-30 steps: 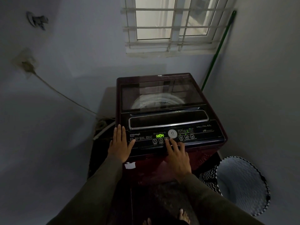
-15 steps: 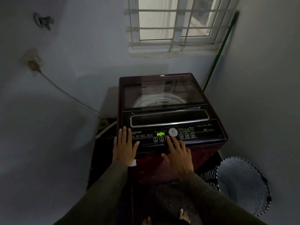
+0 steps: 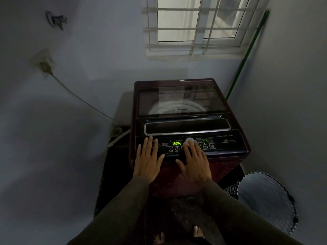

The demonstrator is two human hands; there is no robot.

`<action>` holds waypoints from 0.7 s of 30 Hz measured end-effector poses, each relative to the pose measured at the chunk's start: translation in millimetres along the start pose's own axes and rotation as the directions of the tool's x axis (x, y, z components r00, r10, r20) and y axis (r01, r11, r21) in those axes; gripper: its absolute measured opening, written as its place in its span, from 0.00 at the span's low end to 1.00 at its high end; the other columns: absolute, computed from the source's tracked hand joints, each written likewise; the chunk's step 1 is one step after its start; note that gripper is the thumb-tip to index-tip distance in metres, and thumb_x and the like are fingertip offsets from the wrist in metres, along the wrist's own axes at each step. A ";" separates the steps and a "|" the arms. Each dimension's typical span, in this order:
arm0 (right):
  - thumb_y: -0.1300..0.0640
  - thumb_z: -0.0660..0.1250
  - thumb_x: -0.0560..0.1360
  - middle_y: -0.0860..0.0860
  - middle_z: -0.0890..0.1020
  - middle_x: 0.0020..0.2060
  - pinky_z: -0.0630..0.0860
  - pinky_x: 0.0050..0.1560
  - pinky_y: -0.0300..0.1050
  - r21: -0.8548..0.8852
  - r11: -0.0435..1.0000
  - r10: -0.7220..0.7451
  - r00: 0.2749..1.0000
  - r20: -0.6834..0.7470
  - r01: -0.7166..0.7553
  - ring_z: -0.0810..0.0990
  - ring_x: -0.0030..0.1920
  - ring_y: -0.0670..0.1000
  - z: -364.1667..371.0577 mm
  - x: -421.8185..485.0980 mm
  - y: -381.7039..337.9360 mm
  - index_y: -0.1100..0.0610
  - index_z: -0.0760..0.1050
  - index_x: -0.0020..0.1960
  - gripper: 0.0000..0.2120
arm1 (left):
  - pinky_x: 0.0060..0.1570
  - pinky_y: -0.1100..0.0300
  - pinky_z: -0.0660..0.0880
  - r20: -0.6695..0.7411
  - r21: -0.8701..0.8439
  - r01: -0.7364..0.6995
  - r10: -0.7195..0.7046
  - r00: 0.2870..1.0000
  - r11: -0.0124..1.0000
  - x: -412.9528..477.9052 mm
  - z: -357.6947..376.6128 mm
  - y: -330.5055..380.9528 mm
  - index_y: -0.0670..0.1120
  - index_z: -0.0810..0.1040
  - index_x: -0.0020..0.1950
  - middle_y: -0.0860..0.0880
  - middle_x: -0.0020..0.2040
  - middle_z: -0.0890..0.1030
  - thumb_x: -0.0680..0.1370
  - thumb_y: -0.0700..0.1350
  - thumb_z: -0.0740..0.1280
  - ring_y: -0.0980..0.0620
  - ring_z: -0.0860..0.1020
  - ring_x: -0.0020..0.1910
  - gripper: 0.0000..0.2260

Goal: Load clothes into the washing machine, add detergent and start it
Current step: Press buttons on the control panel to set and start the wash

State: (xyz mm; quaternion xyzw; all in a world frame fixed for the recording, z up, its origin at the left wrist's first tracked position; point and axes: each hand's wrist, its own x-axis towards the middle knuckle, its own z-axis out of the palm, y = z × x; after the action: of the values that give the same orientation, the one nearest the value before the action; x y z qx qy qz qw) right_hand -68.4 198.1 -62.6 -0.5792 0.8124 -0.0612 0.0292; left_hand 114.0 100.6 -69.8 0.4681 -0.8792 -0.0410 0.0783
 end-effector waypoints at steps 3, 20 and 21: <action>0.32 0.43 0.79 0.55 0.45 0.80 0.51 0.77 0.60 -0.019 1.000 -0.001 1.000 -0.001 0.001 0.41 0.79 0.56 -1.3 4.2 4.4 0.56 0.42 0.80 0.39 | 0.76 0.47 0.43 -0.018 0.016 0.005 -0.004 1.000 1.000 3.4 -0.8 9.2 0.45 0.49 0.81 0.43 0.81 0.47 0.81 0.62 0.31 0.46 0.45 0.80 0.34; 0.27 0.37 0.76 0.53 0.39 0.79 0.46 0.77 0.63 -0.060 0.997 -0.049 0.999 -0.009 0.048 0.37 0.79 0.54 -27.5 33.1 55.0 0.55 0.40 0.80 0.42 | 0.75 0.41 0.48 -0.046 0.111 0.019 -0.014 0.999 0.994 29.7 -15.5 62.5 0.45 0.49 0.81 0.43 0.81 0.46 0.81 0.63 0.37 0.44 0.45 0.80 0.33; 0.27 0.36 0.76 0.53 0.39 0.79 0.46 0.77 0.63 -0.064 0.997 -0.053 0.999 -0.008 0.052 0.37 0.79 0.54 -27.6 36.1 60.5 0.55 0.39 0.80 0.42 | 0.75 0.41 0.48 -0.064 0.116 0.013 -0.005 0.998 0.993 32.3 -12.7 63.4 0.45 0.49 0.81 0.43 0.81 0.46 0.81 0.64 0.36 0.44 0.45 0.80 0.33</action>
State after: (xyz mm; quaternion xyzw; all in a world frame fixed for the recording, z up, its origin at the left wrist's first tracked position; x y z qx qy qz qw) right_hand -140.1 185.3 -42.4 -0.6006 0.7986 -0.0388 0.0053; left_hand 46.7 109.2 -44.9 0.4770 -0.8751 0.0248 0.0786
